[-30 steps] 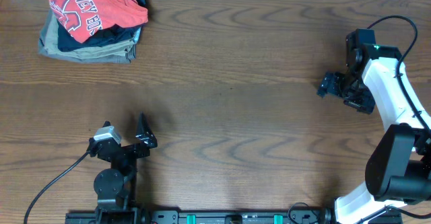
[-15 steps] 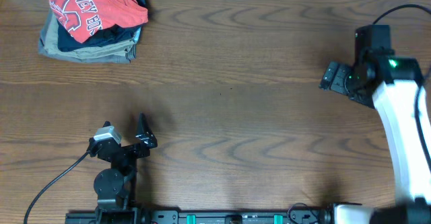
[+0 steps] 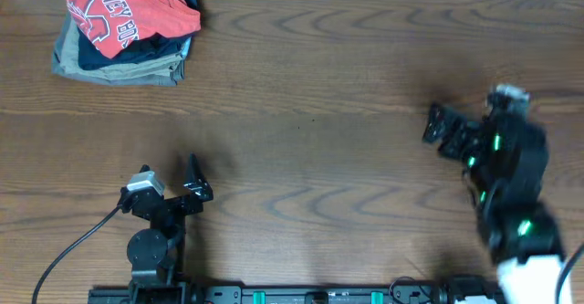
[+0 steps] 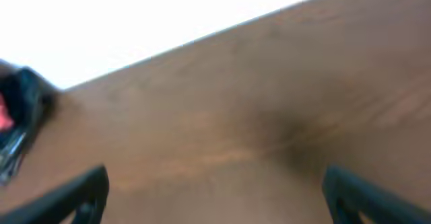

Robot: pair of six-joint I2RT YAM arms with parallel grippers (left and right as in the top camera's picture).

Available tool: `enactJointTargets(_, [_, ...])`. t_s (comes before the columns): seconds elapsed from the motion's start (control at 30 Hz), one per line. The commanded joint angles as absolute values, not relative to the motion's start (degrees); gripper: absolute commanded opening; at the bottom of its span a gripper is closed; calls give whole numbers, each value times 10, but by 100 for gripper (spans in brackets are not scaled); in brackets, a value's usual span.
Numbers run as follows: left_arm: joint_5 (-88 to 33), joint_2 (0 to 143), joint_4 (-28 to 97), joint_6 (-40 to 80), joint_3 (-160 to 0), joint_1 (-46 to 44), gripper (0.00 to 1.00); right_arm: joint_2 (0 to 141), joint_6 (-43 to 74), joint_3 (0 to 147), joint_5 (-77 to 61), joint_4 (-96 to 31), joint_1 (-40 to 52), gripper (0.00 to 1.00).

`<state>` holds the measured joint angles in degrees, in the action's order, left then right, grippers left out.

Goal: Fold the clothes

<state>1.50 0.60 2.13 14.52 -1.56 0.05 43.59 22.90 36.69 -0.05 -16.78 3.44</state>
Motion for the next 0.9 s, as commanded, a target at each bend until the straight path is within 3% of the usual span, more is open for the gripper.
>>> enactJointTargets(0.0, [20,2,40,136,-2,3,98,319,222,233,-52,-76,49,99])
enactJointTargets(0.1, [20,2,40,136,-2,3,98,195,222,120,-58,21,56,99])
enactJointTargets(0.3, [20,2,40,136,-2,3,98,67,220,38,-45,38,51,99])
enactJointTargets(0.63, [20,2,40,136,-2,3,98,9,189,3,3,38,30,99])
enactJointTargets(0.87, [20,2,40,136,-2,3,98,3,103,3,8,-6,29,99])
